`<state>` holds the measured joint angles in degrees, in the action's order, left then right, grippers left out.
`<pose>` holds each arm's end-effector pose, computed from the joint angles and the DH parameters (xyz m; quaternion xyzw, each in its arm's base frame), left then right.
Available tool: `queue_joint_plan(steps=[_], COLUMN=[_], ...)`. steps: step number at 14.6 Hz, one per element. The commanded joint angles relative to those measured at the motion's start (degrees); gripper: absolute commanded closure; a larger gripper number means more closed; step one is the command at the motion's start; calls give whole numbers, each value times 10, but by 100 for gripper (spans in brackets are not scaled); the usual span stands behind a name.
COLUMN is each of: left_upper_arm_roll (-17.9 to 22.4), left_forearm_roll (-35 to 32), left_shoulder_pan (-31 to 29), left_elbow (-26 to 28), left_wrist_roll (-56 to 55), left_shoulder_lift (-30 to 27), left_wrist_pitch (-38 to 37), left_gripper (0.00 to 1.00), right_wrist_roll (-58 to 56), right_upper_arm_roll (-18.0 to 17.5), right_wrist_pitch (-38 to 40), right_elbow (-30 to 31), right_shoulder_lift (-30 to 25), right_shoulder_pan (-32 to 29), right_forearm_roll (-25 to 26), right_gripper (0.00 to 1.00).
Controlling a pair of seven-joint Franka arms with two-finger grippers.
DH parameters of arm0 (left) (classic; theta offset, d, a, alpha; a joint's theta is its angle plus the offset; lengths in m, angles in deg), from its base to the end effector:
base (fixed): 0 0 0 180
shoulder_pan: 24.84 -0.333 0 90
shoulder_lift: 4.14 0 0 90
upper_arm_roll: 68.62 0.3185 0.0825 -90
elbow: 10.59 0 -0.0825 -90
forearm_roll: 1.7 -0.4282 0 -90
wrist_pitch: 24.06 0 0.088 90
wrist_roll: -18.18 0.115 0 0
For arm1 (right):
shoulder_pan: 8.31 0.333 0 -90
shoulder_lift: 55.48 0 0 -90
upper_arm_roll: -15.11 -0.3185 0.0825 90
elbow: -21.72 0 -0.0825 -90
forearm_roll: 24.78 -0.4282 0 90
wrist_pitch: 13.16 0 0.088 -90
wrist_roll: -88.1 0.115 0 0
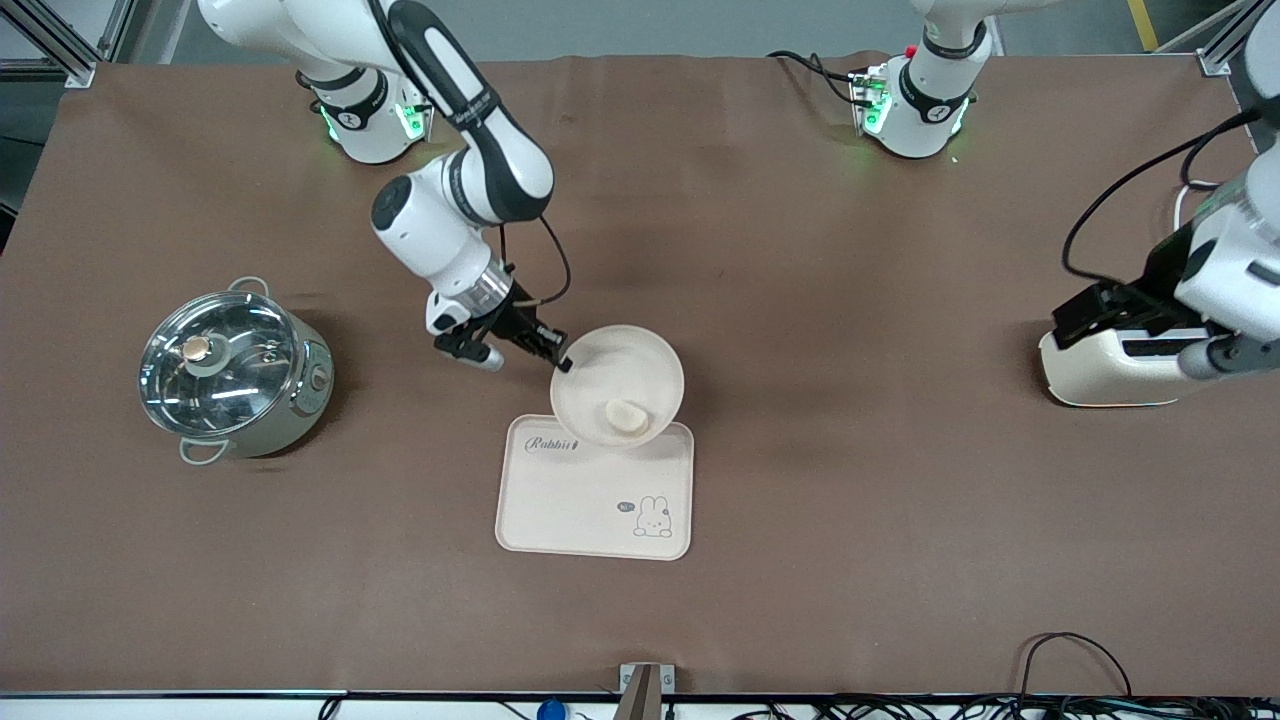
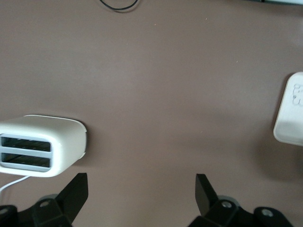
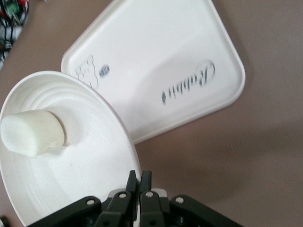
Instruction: Place bun in plate and plate on tray
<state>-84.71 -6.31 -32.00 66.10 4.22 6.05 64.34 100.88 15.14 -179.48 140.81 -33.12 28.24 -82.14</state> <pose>0.6458 -0.0744 0.6289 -0.9986 -0.0482 -0.0194 0.0121 0.5404 0.3391 0.2286 -0.9271 0.2454 -0.0837 0.2707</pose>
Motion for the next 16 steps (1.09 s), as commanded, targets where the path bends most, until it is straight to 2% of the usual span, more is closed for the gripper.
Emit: queue_joint_plan(steps=[1, 4, 5, 6, 7, 9, 13, 14, 15, 16], left_upper_arm_roll=[-5, 8, 34, 72, 92, 94, 93, 92, 92, 91], left_forearm_roll=[-9, -9, -9, -9, -4, 6, 22, 23, 22, 22], left_shoulder_pan=[-22, -1, 30, 64, 79, 82, 78, 80, 80, 80], left_elbow=[14, 21, 23, 37, 59, 106, 113, 113, 113, 112], left_wrist_roll=[46, 64, 69, 74, 76, 67, 63, 61, 61, 61], left_shoulder_lift=[-37, -69, -75, -87, -102, -133, -138, -135, -135, -134], left_wrist_pitch=[-33, -41, -43, -45, -45, -41, -41, -39, -38, -38], left_gripper=[0, 0, 0, 0, 0, 0, 0, 0, 0, 0], right_wrist_roll=[-4, -8, -6, -6, -6, -6, -10, -10, -10, -10], right_upper_arm_roll=[-4, 8, 8, 8, 8, 8, 8, 8, 8, 8], right_wrist_pitch=[28, 32, 32, 31, 31, 30, 30, 30, 30, 30], right_elbow=[-99, -149, -154, -152, -153, -166, -168, -168, -168, -168], right_shoulder_lift=[86, 140, 149, 153, 154, 175, 184, 184, 184, 188], right_shoulder_pan=[-46, -58, -61, -61, -64, -63, -72, -71, -71, -71], right_forearm_roll=[-8, 10, 28, 32, 33, 32, 32, 32, 32, 32], right_gripper=[100, 100, 100, 100, 100, 100, 99, 92, 69, 52])
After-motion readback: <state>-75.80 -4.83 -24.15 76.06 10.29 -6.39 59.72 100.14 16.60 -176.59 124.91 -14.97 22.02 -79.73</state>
